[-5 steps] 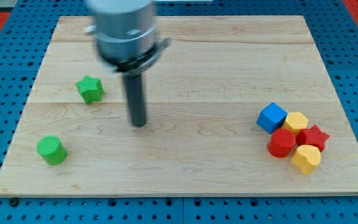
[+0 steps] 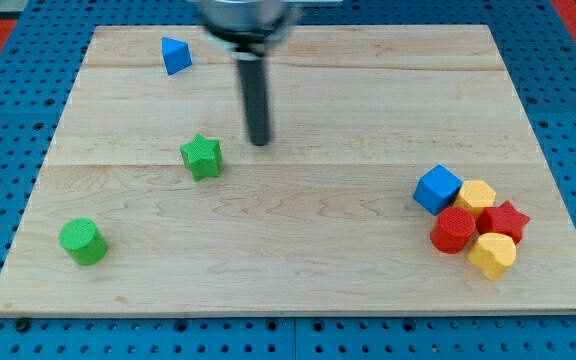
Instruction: Push the green star to the blue cube
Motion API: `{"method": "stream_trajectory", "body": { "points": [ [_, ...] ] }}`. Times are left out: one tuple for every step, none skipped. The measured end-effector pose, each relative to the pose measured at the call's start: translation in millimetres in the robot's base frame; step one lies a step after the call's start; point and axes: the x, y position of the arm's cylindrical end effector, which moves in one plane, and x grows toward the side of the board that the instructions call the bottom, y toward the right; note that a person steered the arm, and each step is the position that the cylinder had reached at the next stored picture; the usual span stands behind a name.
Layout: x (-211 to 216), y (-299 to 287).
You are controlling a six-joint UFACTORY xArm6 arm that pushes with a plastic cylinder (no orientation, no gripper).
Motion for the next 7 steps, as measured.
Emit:
{"method": "stream_trajectory", "body": {
  "points": [
    [-27.7,-80.8],
    [-21.4,-139.3],
    [29.0,-115.7],
    [31.4,7.1],
    [33.0,116.9],
    [34.0,131.7],
    [34.0,44.3]
  ]
}}
